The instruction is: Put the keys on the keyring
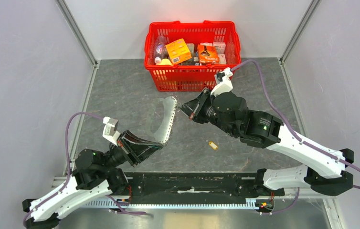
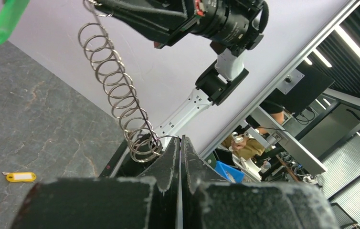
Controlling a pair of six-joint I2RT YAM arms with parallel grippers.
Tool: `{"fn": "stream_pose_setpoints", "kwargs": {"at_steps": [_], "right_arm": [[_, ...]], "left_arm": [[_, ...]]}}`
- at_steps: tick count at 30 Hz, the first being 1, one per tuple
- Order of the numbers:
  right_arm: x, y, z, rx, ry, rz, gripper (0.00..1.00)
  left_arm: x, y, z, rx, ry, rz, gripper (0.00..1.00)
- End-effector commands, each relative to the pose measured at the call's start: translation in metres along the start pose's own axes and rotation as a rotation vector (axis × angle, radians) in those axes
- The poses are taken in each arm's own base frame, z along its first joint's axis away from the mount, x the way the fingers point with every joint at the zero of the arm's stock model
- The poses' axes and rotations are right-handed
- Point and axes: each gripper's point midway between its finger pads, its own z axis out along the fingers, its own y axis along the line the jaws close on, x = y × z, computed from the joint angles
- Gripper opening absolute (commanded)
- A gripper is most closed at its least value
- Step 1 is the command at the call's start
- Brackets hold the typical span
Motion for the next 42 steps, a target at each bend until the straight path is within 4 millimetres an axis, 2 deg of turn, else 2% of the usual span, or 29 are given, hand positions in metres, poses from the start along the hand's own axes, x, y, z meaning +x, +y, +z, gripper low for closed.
{"fn": "stream_pose_setpoints", "kwargs": {"at_steps": [1,6,16,19,22,26,31,35,38,42], "right_arm": [[-0.01,-0.012,-0.003,0.018,-0.039,0.026,0.01],[-0.001,-0.023,0.003,0.038,-0.019,0.031,0.04],[0.027,-0.063,0.015,0.106,0.039,0.048,0.09],[0.045,-0.079,0.018,0.135,0.083,0.054,0.16],[0.061,-0.099,0.018,0.172,0.122,0.064,0.31],[0.08,-0.129,0.01,0.214,0.165,0.067,0.43],[0.08,-0.156,-0.016,0.245,0.161,0.025,0.51],[0.067,-0.152,-0.035,0.18,0.147,-0.051,0.52],[0.056,-0.132,-0.046,0.088,0.149,-0.137,0.52],[0.049,-0.096,-0.053,-0.048,0.19,-0.277,0.52]], "left_arm": [[-0.011,-0.026,-0.005,0.098,-0.026,-0.037,0.02],[-0.016,-0.032,-0.007,0.116,-0.045,-0.045,0.02],[-0.03,-0.045,-0.005,0.151,-0.084,-0.039,0.02],[-0.034,-0.046,-0.001,0.147,-0.093,-0.031,0.02],[-0.036,-0.045,0.002,0.139,-0.1,-0.021,0.02],[-0.041,-0.043,0.006,0.121,-0.118,-0.016,0.02],[-0.044,-0.036,0.011,0.084,-0.133,-0.025,0.02],[-0.042,-0.022,0.015,0.019,-0.136,-0.064,0.02],[-0.041,-0.011,0.016,-0.037,-0.144,-0.108,0.02],[-0.044,0.002,0.015,-0.103,-0.181,-0.178,0.02]]}}
